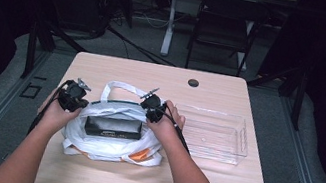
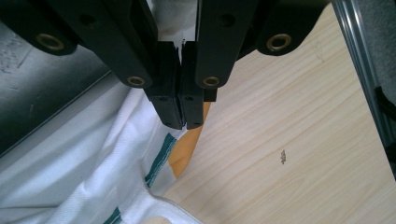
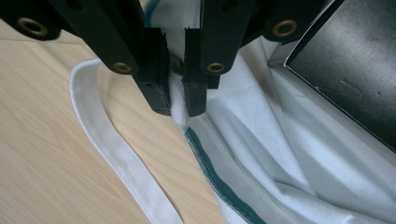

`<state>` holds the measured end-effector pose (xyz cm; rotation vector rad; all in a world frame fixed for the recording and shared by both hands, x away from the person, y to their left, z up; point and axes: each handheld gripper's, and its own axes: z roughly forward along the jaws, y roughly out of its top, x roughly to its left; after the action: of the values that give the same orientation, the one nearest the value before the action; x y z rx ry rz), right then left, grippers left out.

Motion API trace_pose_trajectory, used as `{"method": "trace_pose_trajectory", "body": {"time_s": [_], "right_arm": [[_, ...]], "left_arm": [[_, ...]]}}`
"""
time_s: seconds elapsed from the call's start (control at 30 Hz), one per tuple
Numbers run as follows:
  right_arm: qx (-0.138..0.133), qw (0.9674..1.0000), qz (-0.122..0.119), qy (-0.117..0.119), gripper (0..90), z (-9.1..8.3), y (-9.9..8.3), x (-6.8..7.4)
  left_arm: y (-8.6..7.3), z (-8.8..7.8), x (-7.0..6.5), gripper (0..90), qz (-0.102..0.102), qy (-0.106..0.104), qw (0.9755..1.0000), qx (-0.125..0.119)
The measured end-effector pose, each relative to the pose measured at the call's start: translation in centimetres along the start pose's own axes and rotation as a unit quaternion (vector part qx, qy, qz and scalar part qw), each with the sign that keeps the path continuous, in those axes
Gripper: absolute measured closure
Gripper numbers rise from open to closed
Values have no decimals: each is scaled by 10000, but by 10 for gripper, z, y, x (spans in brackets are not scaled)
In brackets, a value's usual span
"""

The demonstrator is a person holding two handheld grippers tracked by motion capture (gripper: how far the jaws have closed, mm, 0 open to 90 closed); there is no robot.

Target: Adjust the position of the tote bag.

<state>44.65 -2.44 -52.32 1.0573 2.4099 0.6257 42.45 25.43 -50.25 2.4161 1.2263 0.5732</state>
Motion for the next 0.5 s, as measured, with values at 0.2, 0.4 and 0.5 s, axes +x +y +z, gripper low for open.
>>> {"method": "trace_pose_trajectory", "body": {"time_s": [0.2, 0.4, 0.5], "right_arm": [[-1, 10000, -4, -3, 825, 0, 0, 0], [-5, 10000, 8, -2, 825, 0, 0, 0], [13, 10000, -15, -12, 825, -1, 0, 0]], "left_arm": [[-3, 6, 5, 883, -167, -43, 9998, -21], [-4, 11, 7, 882, -287, -69, 9996, -43], [-5, 13, 7, 882, -314, -81, 9995, -32]]}}
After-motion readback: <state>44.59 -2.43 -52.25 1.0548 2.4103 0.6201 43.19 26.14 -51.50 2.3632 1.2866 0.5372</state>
